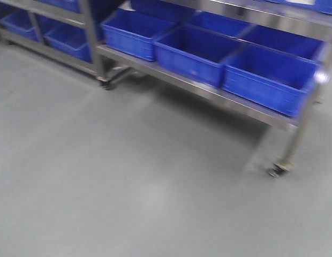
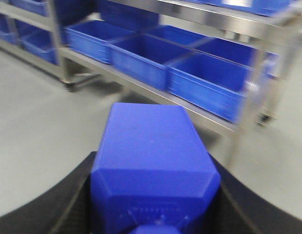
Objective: Pour parts from conveyor to right shelf
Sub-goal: 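Drive the base to the shelf and face the empty blue bin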
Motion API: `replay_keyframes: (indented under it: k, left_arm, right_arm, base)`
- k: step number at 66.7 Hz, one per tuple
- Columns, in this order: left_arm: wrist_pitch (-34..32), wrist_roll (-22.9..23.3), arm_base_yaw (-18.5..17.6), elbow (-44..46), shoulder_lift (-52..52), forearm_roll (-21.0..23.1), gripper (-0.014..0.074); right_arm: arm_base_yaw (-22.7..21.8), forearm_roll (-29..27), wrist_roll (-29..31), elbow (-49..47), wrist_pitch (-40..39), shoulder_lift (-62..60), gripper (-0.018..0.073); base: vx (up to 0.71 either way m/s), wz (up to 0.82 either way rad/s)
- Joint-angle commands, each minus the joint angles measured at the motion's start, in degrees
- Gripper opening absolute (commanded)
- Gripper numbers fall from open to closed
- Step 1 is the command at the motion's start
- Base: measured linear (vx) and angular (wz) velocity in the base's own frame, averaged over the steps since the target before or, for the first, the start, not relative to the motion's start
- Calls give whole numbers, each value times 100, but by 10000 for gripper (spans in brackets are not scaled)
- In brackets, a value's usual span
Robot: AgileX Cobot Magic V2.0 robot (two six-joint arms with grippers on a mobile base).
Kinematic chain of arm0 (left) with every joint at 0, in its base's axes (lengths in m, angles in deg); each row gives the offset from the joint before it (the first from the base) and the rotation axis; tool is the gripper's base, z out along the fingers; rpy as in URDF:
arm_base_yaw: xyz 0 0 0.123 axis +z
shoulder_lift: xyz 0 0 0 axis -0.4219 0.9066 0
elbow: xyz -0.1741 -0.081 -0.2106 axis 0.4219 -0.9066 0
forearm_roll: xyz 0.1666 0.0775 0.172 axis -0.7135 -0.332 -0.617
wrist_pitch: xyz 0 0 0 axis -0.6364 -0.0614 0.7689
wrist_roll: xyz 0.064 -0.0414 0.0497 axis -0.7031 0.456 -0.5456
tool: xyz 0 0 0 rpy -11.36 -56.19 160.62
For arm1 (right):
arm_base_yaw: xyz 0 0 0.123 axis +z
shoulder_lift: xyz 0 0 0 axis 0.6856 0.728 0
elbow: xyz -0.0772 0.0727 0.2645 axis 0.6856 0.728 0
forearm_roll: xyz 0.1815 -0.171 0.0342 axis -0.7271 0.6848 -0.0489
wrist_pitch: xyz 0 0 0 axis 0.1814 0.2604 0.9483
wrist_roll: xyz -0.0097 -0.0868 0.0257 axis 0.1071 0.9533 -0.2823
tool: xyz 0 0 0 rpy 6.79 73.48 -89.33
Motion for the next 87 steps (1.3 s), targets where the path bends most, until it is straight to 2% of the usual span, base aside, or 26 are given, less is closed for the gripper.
replay_keyframes:
  k: [1, 37, 87]
  left_arm:
    - [-454, 49, -42, 112, 102, 45, -6]
    - [-454, 49, -42, 112, 102, 45, -6]
    - [-454, 49, -42, 112, 102, 45, -6]
  right_arm:
    - [-10, -8, 51, -146, -450, 99, -5]
    - [-10, 16, 51, -146, -456, 99, -5]
    - [-10, 16, 51, -146, -456, 99, -5]
  base:
    - [59, 88]
    - [62, 72]
    - [68, 41]
